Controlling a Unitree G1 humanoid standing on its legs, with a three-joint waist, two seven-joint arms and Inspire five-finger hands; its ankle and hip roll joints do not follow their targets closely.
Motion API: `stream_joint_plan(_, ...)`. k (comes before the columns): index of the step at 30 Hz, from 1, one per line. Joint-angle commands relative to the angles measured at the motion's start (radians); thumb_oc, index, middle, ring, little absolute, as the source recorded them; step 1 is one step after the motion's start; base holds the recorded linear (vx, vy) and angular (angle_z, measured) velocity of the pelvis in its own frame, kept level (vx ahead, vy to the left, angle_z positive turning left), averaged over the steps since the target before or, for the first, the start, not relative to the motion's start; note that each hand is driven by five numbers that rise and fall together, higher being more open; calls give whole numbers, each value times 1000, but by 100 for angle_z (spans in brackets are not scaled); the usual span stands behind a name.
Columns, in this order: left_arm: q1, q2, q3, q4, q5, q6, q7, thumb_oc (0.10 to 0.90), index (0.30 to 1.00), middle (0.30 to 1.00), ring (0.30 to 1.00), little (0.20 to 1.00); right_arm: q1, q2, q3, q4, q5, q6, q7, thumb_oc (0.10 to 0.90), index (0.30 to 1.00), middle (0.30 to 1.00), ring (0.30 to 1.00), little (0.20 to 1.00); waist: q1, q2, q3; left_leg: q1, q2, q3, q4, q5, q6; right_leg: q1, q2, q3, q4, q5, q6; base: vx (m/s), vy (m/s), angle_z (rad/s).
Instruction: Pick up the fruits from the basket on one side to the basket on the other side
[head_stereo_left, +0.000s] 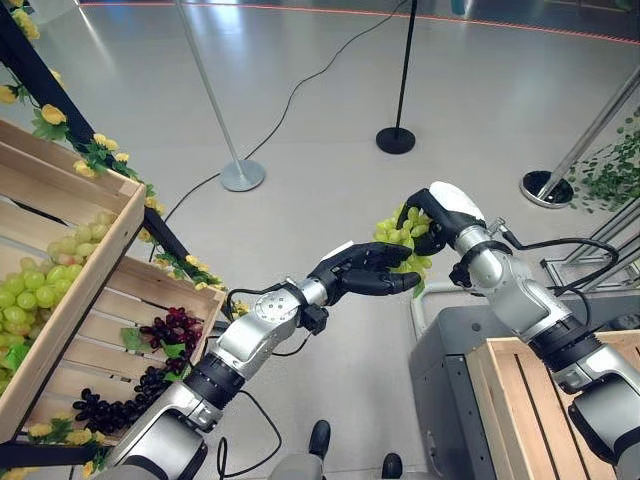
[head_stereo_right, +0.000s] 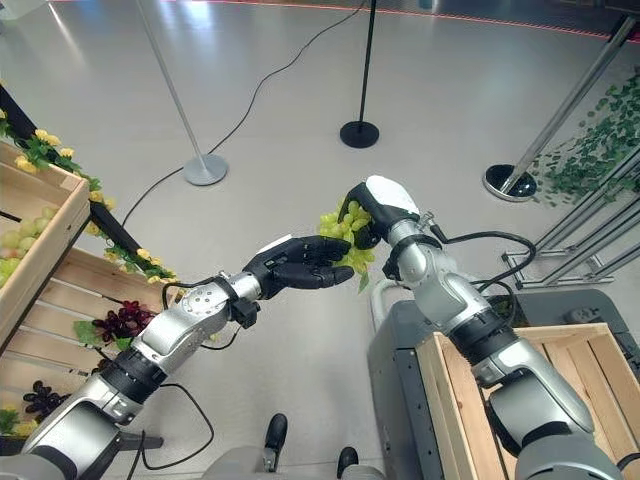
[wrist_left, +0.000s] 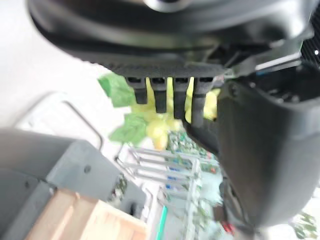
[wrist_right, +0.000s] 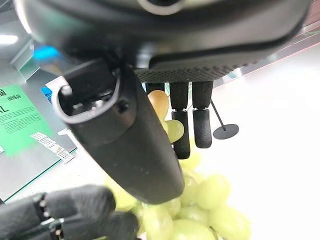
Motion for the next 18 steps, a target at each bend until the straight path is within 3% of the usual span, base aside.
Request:
stream_joint_plan(1,-10,-35,35,101,168,-159,217,800,900,900,900,900,-114,21,-1,-56,-20,-59,-25,400,300,300,300,300,8,-54,-188,77,-15,65,1,-118,4,-46,-21,6,2,71,-2,0,0,0)
stream_joint_plan(5,-25,-20,74,60,338,-177,356,800,900,900,900,900,-101,23,-25,-37,-44,-17,-9,400,300,300,300,300,16,-65,-186,64,-18,52,1,-106,4,-53,-22,-1,2,78,-4,-26,-15,0)
stream_joint_plan(9,-30,4,100,-11,454,-179,429,800,900,900,900,900,-88,22,-41,-15,-65,13,3,400,300,300,300,300,23,-71,-182,60,-18,42,1,-107,4,-54,-23,-7,2,76,-5,0,0,0)
stream_joint_plan(15,-40,40,112,-97,560,-152,468,800,900,900,900,900,-93,21,-56,-3,-51,36,1,400,300,300,300,300,30,-75,-173,56,-18,31,1,-108,4,-55,-21,-13,2,75,-8,-21,-9,2)
stream_joint_plan(18,-54,37,89,-97,540,-140,423,800,900,900,900,900,-113,35,-52,5,-27,40,-13,400,300,300,300,300,32,-75,-170,55,-17,28,1,-108,4,-54,-21,-14,2,75,-9,-32,-8,9)
